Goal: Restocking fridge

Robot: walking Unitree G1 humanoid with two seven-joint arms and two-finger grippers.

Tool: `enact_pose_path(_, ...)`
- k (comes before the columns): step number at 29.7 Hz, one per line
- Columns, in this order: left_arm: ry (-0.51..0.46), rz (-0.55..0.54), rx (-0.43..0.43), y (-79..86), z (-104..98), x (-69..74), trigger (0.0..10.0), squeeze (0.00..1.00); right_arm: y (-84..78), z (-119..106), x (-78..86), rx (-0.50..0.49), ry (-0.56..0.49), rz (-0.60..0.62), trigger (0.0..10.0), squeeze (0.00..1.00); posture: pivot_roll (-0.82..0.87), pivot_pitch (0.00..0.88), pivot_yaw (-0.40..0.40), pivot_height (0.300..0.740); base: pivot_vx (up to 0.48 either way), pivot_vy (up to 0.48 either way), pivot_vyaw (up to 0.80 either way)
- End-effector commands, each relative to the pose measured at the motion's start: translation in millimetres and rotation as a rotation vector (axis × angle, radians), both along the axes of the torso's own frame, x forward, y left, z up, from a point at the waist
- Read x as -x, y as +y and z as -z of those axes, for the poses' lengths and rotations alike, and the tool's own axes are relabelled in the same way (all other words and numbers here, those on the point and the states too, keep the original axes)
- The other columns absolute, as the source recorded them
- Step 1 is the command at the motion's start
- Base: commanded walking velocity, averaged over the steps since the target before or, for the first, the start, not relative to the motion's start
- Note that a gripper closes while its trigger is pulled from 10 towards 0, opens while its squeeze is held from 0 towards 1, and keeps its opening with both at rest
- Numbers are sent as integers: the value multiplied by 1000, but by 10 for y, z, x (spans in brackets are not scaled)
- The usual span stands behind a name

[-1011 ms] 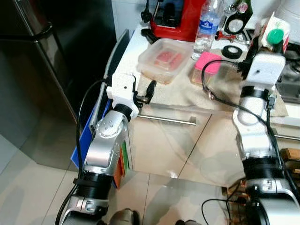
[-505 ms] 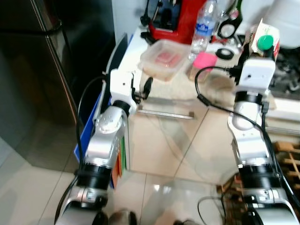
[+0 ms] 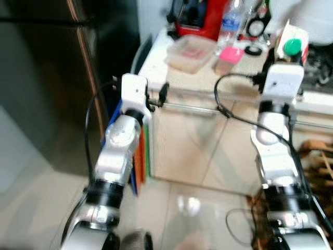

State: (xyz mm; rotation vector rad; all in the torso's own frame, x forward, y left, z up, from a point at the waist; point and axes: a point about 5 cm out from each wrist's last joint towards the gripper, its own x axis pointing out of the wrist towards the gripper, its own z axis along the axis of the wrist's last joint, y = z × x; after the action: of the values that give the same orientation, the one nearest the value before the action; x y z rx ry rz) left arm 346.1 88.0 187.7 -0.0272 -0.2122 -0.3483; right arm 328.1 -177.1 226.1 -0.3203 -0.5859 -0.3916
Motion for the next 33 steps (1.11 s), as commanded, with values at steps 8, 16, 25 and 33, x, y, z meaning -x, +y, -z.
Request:
enact_pose_path(8,17,-5,-7,22,31,-32,10000,0,7,214,-30,-90,104,-29,10000,0,126,0,-17,740,-175,0,0)
enact_pose_path(16,317,-41,-56,45,637,-115,10000,0,155,1520,-36,-457,739,-213,10000,0,135,0,-17,740,0,0,0)
enact_pose_path(25,856,-54,-244,33,1774,354,10000,0,233,2513,508,-646,1288,-210,10000,0,131,0,-12,740,0,0,0)
enact_pose_path(33,1266,-36,-363,293,2507,1188,10000,0,192,2932,1054,-659,1555,-172,10000,0,93,0,-25,740,0,0,0)
